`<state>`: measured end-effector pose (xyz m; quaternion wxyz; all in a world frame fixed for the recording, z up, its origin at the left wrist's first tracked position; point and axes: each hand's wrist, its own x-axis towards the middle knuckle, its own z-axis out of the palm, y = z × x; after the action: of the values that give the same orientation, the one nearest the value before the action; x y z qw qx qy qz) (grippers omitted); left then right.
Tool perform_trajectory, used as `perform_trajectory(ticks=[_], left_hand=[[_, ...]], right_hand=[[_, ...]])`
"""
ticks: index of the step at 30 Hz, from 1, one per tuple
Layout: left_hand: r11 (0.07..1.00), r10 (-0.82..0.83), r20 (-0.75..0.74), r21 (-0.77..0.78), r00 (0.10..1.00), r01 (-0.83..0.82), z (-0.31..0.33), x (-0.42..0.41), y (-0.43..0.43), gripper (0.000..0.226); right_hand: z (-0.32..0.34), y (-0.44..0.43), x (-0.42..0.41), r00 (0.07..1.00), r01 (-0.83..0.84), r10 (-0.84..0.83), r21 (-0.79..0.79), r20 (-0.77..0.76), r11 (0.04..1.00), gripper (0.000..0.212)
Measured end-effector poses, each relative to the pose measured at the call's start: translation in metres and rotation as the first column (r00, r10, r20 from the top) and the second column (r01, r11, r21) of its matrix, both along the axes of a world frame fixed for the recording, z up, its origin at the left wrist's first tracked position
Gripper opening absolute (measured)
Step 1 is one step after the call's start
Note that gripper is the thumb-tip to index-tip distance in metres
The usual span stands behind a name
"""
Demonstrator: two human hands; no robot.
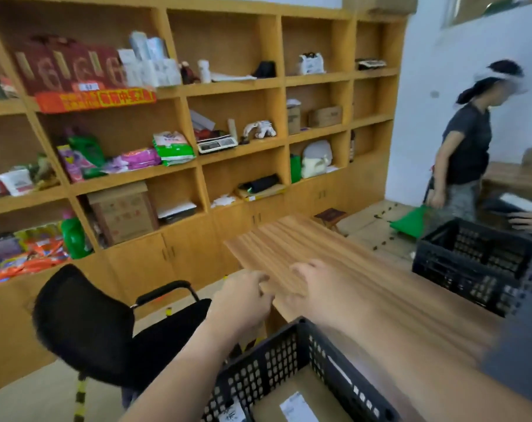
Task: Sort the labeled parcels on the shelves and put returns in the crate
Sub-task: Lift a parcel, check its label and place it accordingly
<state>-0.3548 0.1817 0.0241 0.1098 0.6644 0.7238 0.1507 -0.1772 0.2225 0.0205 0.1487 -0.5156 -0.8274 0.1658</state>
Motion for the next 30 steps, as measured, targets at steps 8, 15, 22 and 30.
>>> perform_trajectory(ticks=[8,15,22,30], left_hand=[[0.841,-0.497,-0.071,0.207,0.865,0.5,0.063,0.098,-0.039,0.047],[0.519,-0.833,-0.044,0.28,0.551,0.807,0.075,0.221,-0.127,0.046],[0.133,-0.986,-0.054,0.305,0.156,0.943,0.085,0.357,-0.262,0.043],[-0.215,-0.973,0.022,0.297,-0.231,0.93,0.086,0.484,-0.467,0.049]], right_hand=[[0.056,-0.119,0.105,0.877,0.48,-0.472,0.11,-0.088,0.87,0.066],[0.069,-0.293,0.194,0.566,0.823,-0.811,0.156,-0.149,0.546,0.064],[0.078,-0.492,0.272,0.147,0.967,-0.977,0.232,-0.155,0.108,0.065],[0.079,-0.719,0.321,-0.274,0.934,-0.955,0.205,-0.111,-0.292,0.066]])
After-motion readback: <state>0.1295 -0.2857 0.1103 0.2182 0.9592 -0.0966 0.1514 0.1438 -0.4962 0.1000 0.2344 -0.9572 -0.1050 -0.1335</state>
